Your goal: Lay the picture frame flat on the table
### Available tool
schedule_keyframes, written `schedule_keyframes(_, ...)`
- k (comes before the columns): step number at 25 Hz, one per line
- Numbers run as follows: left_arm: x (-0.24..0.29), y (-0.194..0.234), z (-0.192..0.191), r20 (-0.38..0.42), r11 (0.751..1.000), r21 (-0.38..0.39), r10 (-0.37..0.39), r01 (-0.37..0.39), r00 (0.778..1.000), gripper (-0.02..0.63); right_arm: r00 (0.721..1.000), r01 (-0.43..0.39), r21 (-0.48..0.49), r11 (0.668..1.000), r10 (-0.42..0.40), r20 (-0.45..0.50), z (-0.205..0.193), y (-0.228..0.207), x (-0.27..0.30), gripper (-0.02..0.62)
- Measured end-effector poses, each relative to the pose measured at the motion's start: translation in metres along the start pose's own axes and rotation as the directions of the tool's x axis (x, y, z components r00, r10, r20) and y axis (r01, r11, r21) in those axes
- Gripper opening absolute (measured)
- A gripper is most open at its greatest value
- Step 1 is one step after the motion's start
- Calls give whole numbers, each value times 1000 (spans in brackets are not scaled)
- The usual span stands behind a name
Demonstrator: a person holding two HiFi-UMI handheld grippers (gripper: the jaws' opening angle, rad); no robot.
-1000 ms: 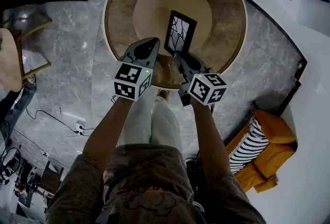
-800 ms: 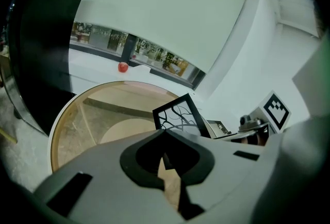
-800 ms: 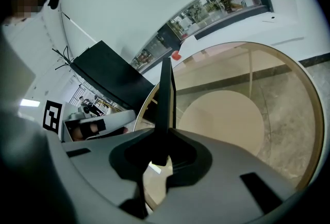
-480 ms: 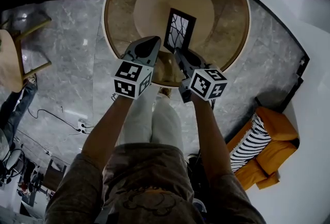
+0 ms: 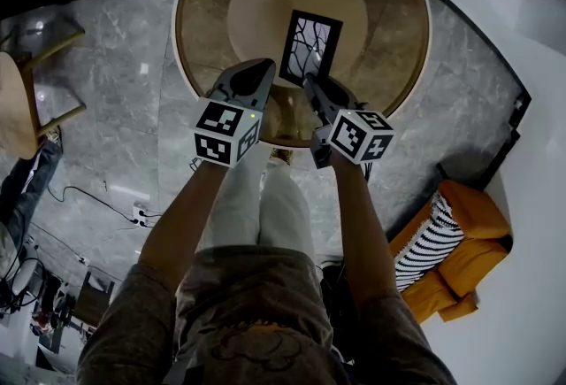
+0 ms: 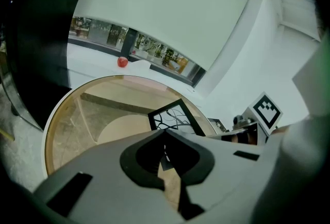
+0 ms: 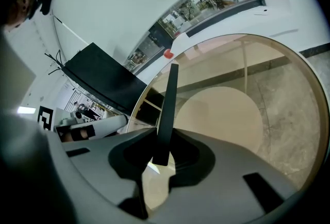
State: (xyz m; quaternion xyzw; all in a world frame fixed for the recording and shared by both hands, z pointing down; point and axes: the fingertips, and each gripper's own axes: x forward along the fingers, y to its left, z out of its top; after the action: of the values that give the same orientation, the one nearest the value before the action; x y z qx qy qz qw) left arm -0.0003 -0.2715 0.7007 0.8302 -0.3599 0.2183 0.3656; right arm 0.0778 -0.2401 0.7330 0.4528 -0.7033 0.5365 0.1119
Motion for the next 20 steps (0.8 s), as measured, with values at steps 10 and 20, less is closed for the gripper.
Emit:
schedule_keyframes(10,9,-3,-2,-10,1000,-7,-1,1,1000,17,999,37,-33,999,-38,-22,1,-19,5,107)
schedule_keyframes(20,16,-5,-6,-28,1000,7,-22,23,999,17,994,105,-58,993,-106,-25,-3,-36,9,150)
